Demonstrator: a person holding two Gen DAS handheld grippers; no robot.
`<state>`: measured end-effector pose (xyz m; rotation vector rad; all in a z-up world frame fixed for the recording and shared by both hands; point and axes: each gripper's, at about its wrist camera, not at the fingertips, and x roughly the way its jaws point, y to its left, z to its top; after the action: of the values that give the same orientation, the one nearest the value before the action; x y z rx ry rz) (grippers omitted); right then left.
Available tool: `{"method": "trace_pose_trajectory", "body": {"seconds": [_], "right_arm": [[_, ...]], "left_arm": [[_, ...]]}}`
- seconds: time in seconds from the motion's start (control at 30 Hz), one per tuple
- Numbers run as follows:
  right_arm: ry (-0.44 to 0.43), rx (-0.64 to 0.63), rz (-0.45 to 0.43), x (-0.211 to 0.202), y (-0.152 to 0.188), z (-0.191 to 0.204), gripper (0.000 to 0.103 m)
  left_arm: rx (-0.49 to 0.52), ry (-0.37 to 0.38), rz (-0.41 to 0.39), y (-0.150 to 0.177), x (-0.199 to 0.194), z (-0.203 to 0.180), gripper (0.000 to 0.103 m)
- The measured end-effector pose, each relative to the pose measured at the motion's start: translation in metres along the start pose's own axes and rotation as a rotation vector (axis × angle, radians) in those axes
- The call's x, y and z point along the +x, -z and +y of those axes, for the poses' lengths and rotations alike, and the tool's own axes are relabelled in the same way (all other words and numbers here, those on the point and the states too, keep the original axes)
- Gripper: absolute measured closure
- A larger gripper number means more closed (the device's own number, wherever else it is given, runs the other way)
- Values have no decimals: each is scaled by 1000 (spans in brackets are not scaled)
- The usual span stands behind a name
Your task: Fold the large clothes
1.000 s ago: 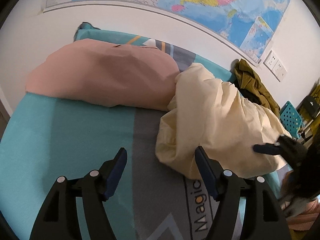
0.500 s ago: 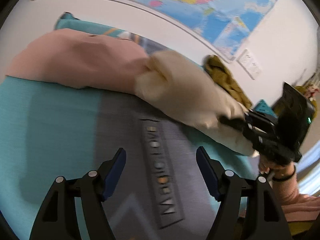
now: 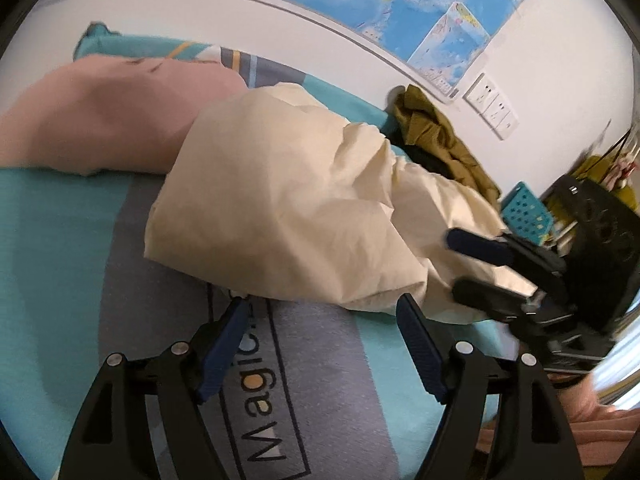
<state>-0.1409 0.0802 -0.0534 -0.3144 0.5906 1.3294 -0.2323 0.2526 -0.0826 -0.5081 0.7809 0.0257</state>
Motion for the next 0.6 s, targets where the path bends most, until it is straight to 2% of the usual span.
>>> {"method": "trace_pose_trajectory", "body": {"seconds": [0.13, 0.27, 0.43, 0.6], "right_arm": [[27, 41, -20, -18, 11, -12, 48], [46, 35, -3, -21, 19, -14, 36], [93, -100, 36, -2, 20, 10, 29], [219, -233, 85, 29, 27, 24, 31]], "left_arm": [[27, -27, 1, -1, 4, -5, 28], [30, -32, 6, 0, 3, -3, 28], [21, -38, 22, -1, 9, -3, 28], [-9, -7, 45, 1, 9, 1, 27]]}}
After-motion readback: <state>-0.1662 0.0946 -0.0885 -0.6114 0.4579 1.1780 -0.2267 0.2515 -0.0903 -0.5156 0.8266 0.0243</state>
